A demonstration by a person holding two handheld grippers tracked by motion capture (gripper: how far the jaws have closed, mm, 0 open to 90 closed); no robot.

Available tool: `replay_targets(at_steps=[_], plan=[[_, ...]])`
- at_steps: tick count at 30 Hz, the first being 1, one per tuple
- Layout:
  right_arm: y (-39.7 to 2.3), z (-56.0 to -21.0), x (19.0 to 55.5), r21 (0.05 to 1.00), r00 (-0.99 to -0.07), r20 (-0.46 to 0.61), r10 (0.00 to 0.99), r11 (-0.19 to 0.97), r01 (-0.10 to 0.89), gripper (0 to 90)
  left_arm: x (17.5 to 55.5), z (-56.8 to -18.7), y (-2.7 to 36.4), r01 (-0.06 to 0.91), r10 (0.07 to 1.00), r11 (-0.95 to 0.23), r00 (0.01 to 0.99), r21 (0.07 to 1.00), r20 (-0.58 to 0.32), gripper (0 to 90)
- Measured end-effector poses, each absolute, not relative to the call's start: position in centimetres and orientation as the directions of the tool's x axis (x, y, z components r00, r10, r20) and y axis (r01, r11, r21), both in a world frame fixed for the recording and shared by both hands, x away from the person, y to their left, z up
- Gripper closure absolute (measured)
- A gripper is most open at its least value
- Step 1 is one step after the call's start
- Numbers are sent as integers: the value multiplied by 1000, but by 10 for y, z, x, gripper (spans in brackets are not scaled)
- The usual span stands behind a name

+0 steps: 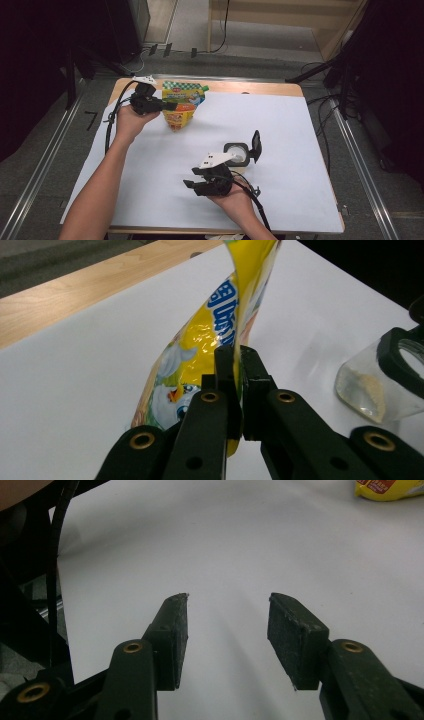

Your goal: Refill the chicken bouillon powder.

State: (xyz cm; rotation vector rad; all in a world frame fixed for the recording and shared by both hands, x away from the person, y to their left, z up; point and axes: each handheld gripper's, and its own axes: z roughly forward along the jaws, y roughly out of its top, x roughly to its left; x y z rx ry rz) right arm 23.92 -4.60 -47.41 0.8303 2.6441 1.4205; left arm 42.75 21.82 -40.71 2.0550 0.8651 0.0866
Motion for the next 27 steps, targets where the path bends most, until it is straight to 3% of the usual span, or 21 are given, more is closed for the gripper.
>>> replay_targets(at_steps=[27], plan=[[-44, -490, 245, 789, -811, 212, 545, 394, 471, 523, 351, -358, 205, 517, 472, -378, 821, 768, -321, 900]])
